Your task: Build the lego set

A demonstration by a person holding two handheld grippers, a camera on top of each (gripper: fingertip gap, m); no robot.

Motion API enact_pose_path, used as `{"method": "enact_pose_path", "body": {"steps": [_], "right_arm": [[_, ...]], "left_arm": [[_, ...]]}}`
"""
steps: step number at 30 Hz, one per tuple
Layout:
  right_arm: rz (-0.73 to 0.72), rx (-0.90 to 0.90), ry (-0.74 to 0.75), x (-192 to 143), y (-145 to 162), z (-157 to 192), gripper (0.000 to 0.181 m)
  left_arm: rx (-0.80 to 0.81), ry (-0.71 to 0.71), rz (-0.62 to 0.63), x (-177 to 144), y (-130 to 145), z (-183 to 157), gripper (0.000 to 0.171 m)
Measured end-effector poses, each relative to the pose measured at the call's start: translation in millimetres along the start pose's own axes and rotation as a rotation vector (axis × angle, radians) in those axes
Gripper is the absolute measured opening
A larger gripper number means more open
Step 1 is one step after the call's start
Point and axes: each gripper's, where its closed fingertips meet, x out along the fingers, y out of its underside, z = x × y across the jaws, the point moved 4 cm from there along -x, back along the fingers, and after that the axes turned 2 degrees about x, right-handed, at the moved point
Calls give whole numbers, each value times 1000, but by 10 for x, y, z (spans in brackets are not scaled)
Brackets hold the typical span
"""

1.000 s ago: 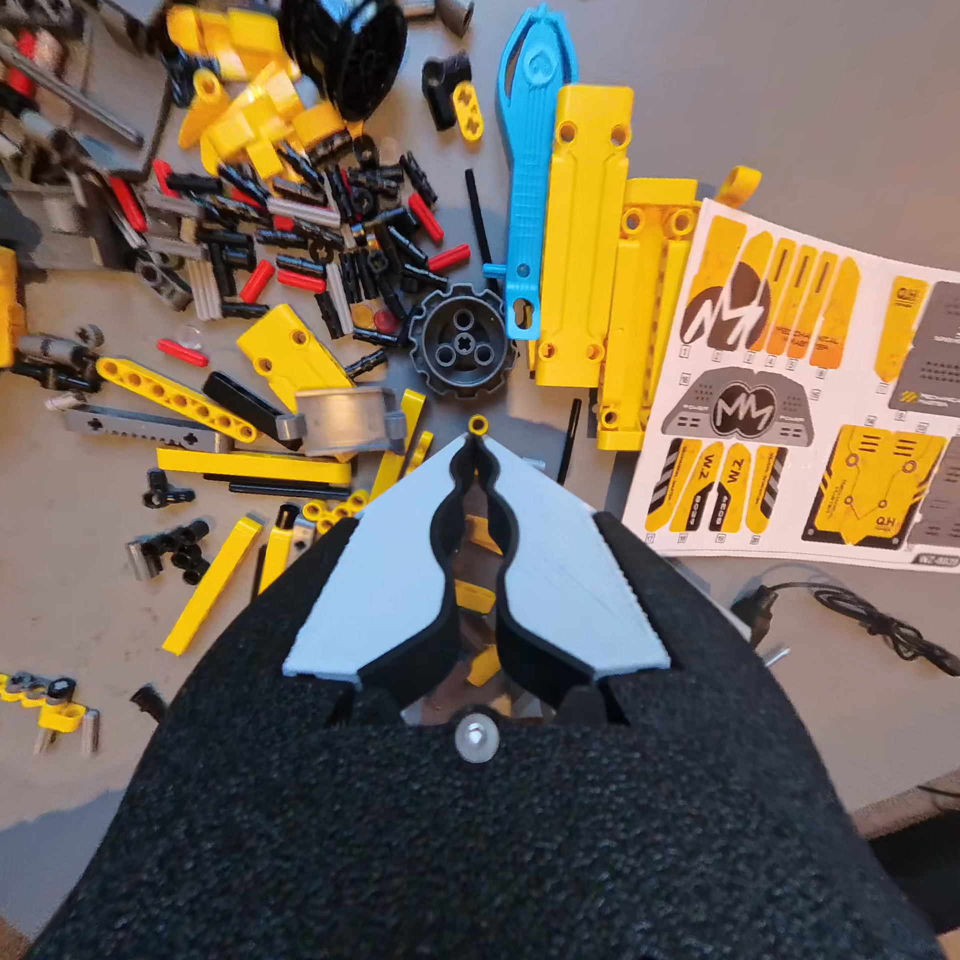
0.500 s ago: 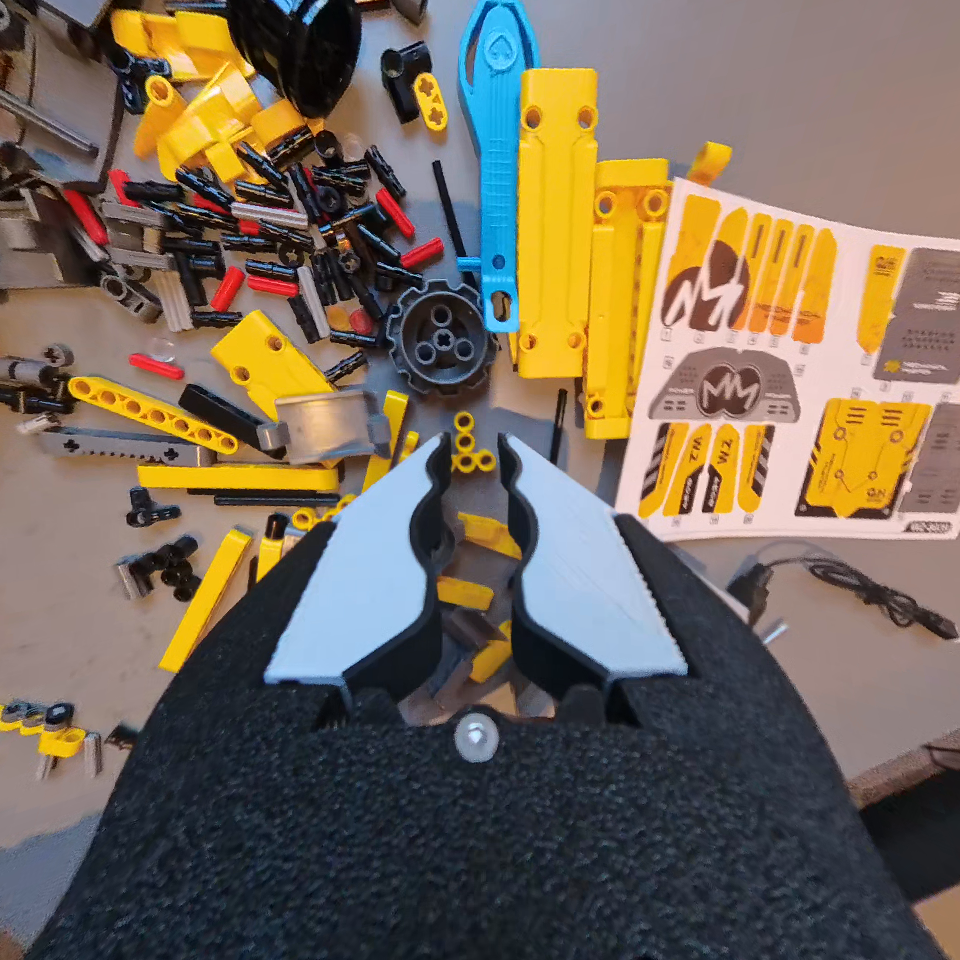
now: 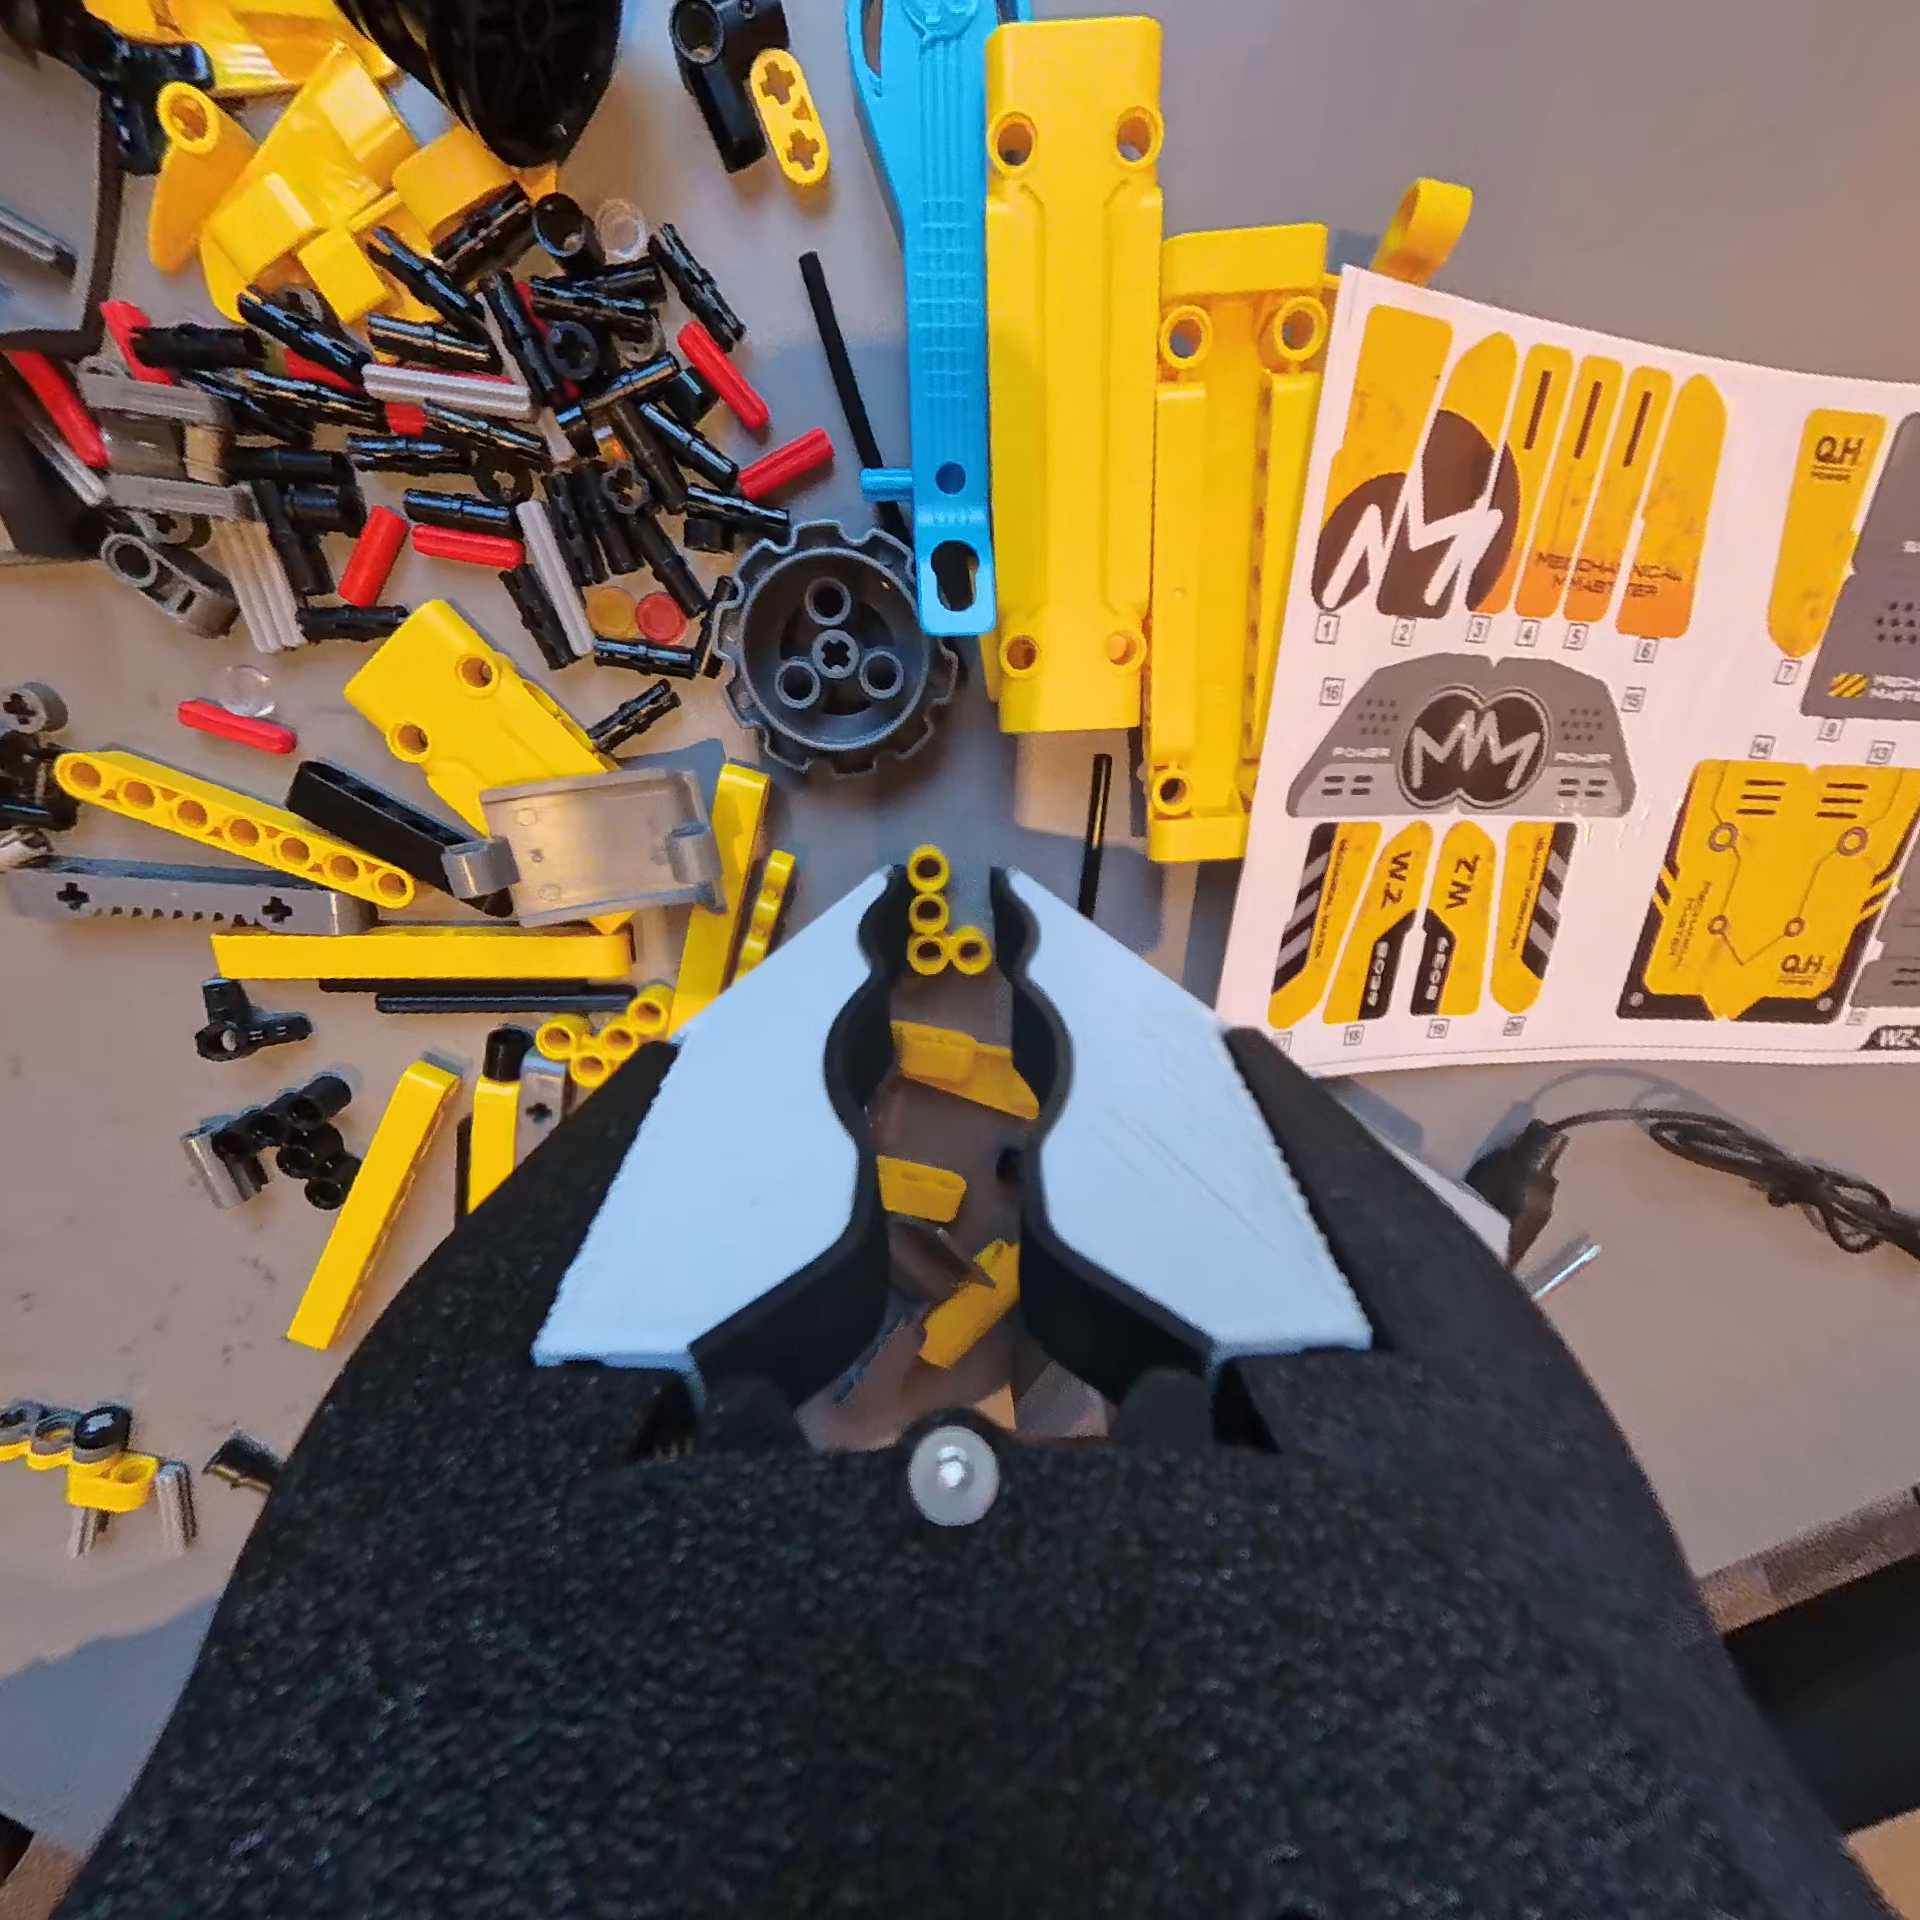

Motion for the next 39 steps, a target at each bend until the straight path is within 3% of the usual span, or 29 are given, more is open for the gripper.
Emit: {"method": "enact_pose_path", "body": {"steps": [10, 14, 18, 22, 25, 29, 33, 39], "right_arm": [[-55, 9, -22, -70, -6, 49, 6], [-237, 81, -86, -547, -25, 255, 7], [-273, 57, -171, -865, 332, 806, 7], [-143, 6, -107, -677, 830, 1223, 7], [-87, 47, 14, -612, 1110, 1206, 7], [-99, 190, -69, -583, 1376, 1278, 7], [-92, 199, -117, -460, 1432, 1436, 16], [-181, 232, -136, -551, 1361, 1391, 18]], "left_arm": [[0, 5, 15, 20, 24, -7, 24], [-5, 7, 8, 2, 13, -4, 23], [-4, 11, -1, -7, -9, -21, 23], [6, 17, 14, 30, 12, -52, 23], [18, 20, 37, 72, 48, -78, 23], [38, 9, 69, 113, 97, -77, 23], [33, 14, 80, 134, 122, -74, 24], [27, 12, 73, 119, 113, -59, 23]]}}
